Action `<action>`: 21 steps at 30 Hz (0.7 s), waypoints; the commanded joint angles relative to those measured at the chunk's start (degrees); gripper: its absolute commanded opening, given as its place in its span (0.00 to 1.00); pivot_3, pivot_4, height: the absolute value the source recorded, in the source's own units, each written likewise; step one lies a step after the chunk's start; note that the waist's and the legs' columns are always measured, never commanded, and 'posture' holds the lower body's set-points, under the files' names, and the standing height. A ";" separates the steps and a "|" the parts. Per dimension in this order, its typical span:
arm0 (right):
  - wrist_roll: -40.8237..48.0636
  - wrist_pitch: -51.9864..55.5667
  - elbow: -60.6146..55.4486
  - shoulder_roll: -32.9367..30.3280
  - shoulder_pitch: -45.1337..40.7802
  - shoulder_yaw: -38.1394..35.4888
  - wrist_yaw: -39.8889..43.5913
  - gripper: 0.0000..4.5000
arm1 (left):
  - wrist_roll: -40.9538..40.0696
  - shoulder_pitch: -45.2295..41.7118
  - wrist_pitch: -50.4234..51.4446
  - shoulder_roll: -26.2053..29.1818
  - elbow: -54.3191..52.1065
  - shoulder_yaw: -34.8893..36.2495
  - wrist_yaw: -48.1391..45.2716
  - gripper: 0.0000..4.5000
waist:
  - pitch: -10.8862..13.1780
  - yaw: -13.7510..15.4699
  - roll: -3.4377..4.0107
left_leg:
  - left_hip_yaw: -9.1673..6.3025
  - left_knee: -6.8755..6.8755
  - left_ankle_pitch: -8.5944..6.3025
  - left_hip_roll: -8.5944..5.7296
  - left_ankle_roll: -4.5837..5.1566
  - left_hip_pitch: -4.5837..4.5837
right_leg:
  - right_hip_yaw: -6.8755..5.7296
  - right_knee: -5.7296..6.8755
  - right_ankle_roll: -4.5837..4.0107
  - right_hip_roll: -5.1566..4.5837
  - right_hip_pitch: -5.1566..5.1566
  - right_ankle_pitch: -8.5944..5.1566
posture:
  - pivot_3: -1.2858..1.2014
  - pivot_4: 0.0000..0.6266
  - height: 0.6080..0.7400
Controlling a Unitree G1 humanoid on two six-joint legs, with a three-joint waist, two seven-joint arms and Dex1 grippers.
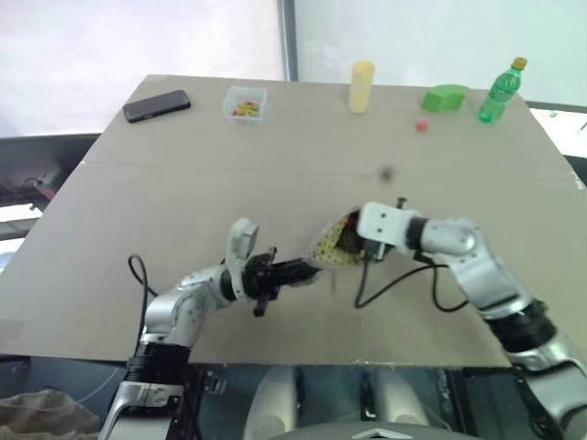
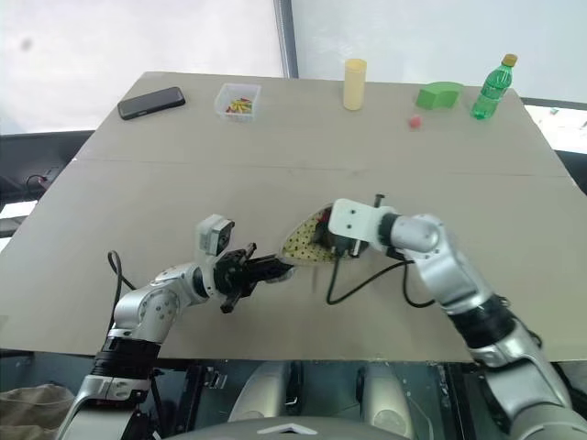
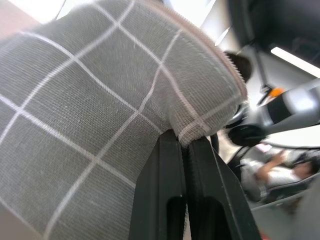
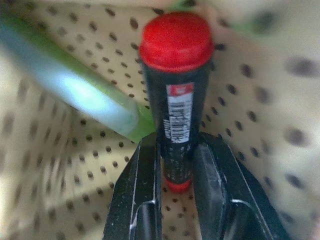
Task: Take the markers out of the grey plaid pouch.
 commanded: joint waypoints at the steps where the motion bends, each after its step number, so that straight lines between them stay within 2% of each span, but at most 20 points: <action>1: 5.74 14.79 -14.18 -4.35 1.42 -9.66 3.25 0.11 | -5.45 -3.03 4.32 -1.28 -4.25 -0.11 -1.23 0.00 | 0.08 0.05 0.04 | 0.01 0.00 0.00 -0.01 0.00 -0.03 | 0.00 -0.02 0.00 0.00 -0.03 0.00 | 0.52 0.24 1.00; 5: 11.53 24.60 -26.43 -11.81 5.76 -13.99 7.97 0.11 | -2.73 -5.23 2.78 -2.66 -1.30 -1.75 -2.00 0.00 | 0.12 0.28 0.08 | -0.02 -0.02 -0.01 -0.07 0.00 -0.02 | -0.05 -0.06 0.02 0.04 -0.02 -0.01 | 0.52 0.24 1.00; 12: 19.19 37.68 -32.00 -10.70 6.59 -16.63 3.83 0.11 | 1.55 -7.18 -1.01 -3.12 4.24 -3.40 -4.41 0.00 | 0.16 -0.17 0.06 | -0.06 -0.03 -0.02 -0.11 -0.01 -0.02 | -0.04 -0.09 0.02 0.08 -0.05 -0.01 | 0.52 0.24 1.00; 14: 21.83 40.46 -32.40 -8.79 6.35 -18.88 2.40 0.11 | 3.62 -7.34 -3.56 -3.18 5.43 -3.94 -4.64 0.00 | 0.16 -0.15 0.06 | -0.05 -0.04 -0.02 -0.02 -0.01 -0.04 | -0.04 -0.10 0.02 -0.01 -0.06 -0.02 | 0.52 0.24 1.00; 16: 27.15 42.81 -33.64 -4.52 5.72 -24.61 2.24 0.11 | 7.32 -6.91 -8.36 -3.14 6.70 -4.72 -4.53 0.00 | 0.15 -0.06 0.06 | -0.05 -0.03 -0.02 -0.07 -0.01 -0.15 | -0.03 -0.11 0.02 -0.07 -0.14 -0.01 | 0.52 0.24 1.00; 19: 36.87 48.76 -33.40 3.10 -0.05 -35.90 1.62 0.11 | 10.65 -6.39 -13.69 -3.53 8.13 -4.50 -3.51 0.00 | 0.16 -0.10 0.08 | -0.09 0.04 -0.01 -0.13 0.01 -0.65 | -0.04 -0.10 0.01 -0.04 -0.50 0.02 | 0.52 0.24 1.00; 21: 41.55 52.43 -30.86 6.44 -7.14 -44.32 -0.90 0.11 | 12.82 -5.92 -18.18 -4.15 8.53 -3.61 -1.87 0.00 | 0.16 0.02 0.08 | -0.11 0.05 -0.01 -0.17 0.01 -0.71 | -0.04 -0.08 0.01 -0.02 -0.53 0.02 | 0.52 0.24 1.00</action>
